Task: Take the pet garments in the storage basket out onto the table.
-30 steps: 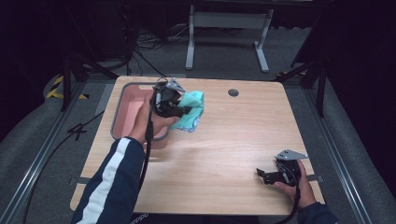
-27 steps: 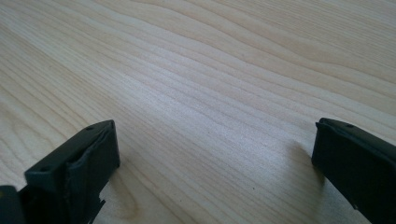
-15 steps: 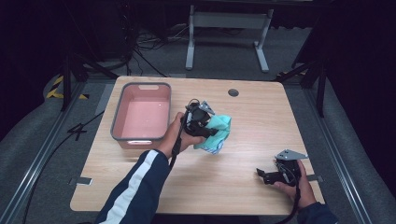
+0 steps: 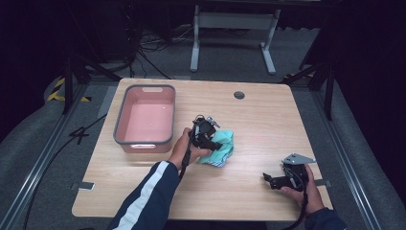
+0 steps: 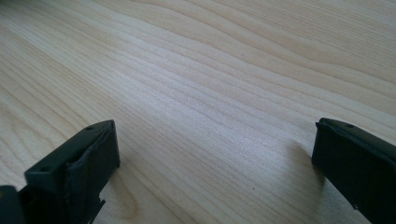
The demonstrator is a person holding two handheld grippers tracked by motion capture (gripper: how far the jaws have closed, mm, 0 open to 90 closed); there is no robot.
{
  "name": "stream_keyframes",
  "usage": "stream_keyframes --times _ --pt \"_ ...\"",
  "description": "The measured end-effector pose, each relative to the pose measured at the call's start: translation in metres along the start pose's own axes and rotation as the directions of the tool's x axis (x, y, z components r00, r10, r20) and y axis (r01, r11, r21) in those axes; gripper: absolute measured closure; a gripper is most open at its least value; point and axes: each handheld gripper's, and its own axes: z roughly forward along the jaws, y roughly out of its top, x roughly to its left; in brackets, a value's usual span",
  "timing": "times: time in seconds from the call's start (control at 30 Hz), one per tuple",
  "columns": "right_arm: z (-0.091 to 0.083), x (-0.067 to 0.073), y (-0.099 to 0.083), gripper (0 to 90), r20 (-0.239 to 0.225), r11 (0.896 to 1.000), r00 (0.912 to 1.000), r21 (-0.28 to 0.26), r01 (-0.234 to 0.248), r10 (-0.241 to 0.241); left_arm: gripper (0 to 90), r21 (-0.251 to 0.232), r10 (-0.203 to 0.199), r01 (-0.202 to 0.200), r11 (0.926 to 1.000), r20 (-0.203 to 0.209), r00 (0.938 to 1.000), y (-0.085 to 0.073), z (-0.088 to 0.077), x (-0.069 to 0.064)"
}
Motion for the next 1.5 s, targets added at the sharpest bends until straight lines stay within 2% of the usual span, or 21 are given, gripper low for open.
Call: stream_keyframes --times 0.13,0.2,0.23,0.27,0.37,0.43,0.5,0.73,0.77,0.83,0.93,1.03,1.1,1.43,1.5 --pt "0.000 0.000 0.000 1.0 0.000 1.000 1.0000 0.000 0.000 0.000 66.6 0.026 -0.009 0.009 0.9996 -0.027 0.9996 -0.006 0.016 -0.001" --pt "0.000 0.000 0.000 1.0 0.000 1.000 1.0000 0.000 0.000 0.000 65.7 0.027 -0.009 0.009 0.9996 -0.024 0.9997 -0.007 0.019 -0.001" --pt "0.000 0.000 0.000 1.0 0.000 1.000 1.0000 0.000 0.000 0.000 65.7 0.035 -0.016 0.016 0.9993 -0.021 0.9997 -0.009 0.022 0.000" --pt "0.000 0.000 0.000 1.0 0.000 1.000 1.0000 0.000 0.000 0.000 64.2 0.041 -0.033 0.035 0.9986 -0.037 0.9988 -0.012 0.026 0.001" --pt "0.000 0.000 0.000 1.0 0.000 1.000 1.0000 0.000 0.000 0.000 62.8 0.036 -0.039 0.040 0.9985 -0.036 0.9986 -0.014 0.030 0.003" --pt "0.000 0.000 0.000 1.0 0.000 1.000 1.0000 0.000 0.000 0.000 60.9 0.032 -0.057 0.058 0.9978 -0.040 0.9976 -0.017 0.033 0.003" --pt "0.000 0.000 0.000 1.0 0.000 1.000 1.0000 0.000 0.000 0.000 60.5 0.013 -0.051 0.052 0.9986 -0.043 0.9977 -0.019 0.034 0.003" --pt "0.000 0.000 0.000 1.0 0.000 1.000 1.0000 0.000 0.000 0.000 53.8 0.021 -0.038 0.040 0.9990 -0.071 0.9968 -0.017 0.033 -0.002" --pt "0.000 0.000 0.000 1.0 0.000 1.000 1.0000 0.000 0.000 0.000 52.4 0.023 -0.025 0.027 0.9994 -0.073 0.9970 -0.016 0.032 -0.002" --pt "0.000 0.000 0.000 1.0 -0.002 1.000 1.0000 -0.001 -0.002 0.002 48.0 0.022 -0.036 0.038 0.9990 -0.088 0.9954 -0.016 0.033 -0.003" --pt "0.000 0.000 0.000 1.0 -0.002 1.000 1.0000 -0.001 -0.002 0.002 44.3 0.031 -0.024 0.027 0.9991 -0.102 0.9945 -0.014 0.033 -0.003" --pt "0.000 0.000 0.000 1.0 -0.002 1.000 1.0000 0.000 -0.002 0.002 38.3 0.037 -0.024 0.028 0.9989 -0.090 0.9956 -0.013 0.034 -0.003" --pt "0.000 0.000 0.000 1.0 -0.002 1.000 1.0000 -0.001 -0.002 0.002 35.9 0.033 -0.022 0.026 0.9991 -0.111 0.9936 -0.012 0.033 -0.004" --pt "0.000 0.000 0.000 1.0 -0.001 1.000 1.0000 -0.001 -0.002 0.002 27.6 0.013 0.001 0.000 0.9999 -0.122 0.9925 -0.009 0.027 -0.011" --pt "-0.001 0.000 -0.001 1.0 -0.001 1.000 1.0000 0.000 -0.002 0.002 24.3 0.003 0.017 -0.017 0.9999 -0.128 0.9916 -0.009 0.024 -0.011"
